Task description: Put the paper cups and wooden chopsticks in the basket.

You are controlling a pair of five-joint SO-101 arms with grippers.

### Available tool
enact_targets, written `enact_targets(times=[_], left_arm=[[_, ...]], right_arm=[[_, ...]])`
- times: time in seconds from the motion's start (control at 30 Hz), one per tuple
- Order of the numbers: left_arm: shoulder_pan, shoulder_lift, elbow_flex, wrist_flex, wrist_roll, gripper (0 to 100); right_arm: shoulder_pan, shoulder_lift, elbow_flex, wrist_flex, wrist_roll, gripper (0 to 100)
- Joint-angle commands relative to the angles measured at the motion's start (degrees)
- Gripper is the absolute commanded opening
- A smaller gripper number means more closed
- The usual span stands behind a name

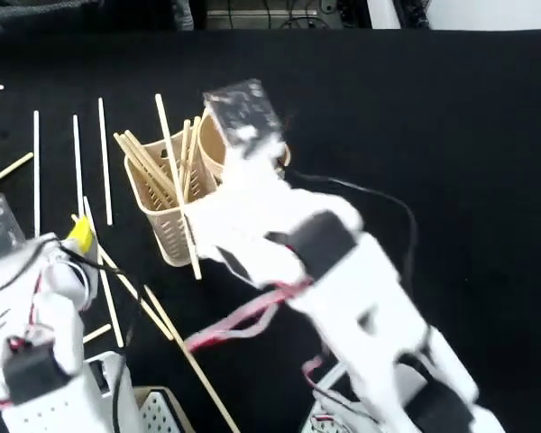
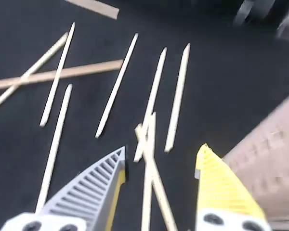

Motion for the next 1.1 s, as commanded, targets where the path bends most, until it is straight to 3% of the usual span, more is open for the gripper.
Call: enact_targets(times=[0.0,0.33,0.5,0.83,1.07], left_arm=[[-4.8,6.5,-1.9,0.6,-4.2,23],[-6.1,-0.2,7.7,0.4,-7.5,23],[-6.1,-5.7,10.2,0.2,-7.5,24],[-5.8,-11.4,12.5,0.4,-7.5,24],[-5.8,-11.4,12.5,0.4,-7.4,24]], right_arm=[[-1.7,6.9,-10.2,4.2,-2.6,19.8],[-3.3,20.4,-17.5,5.3,-4.0,19.3],[-1.2,21.7,-17.5,5.6,1.2,0.6],[-1.2,9.0,-17.0,7.6,5.4,1.1],[-1.2,-0.2,-16.9,3.5,7.4,1.1]])
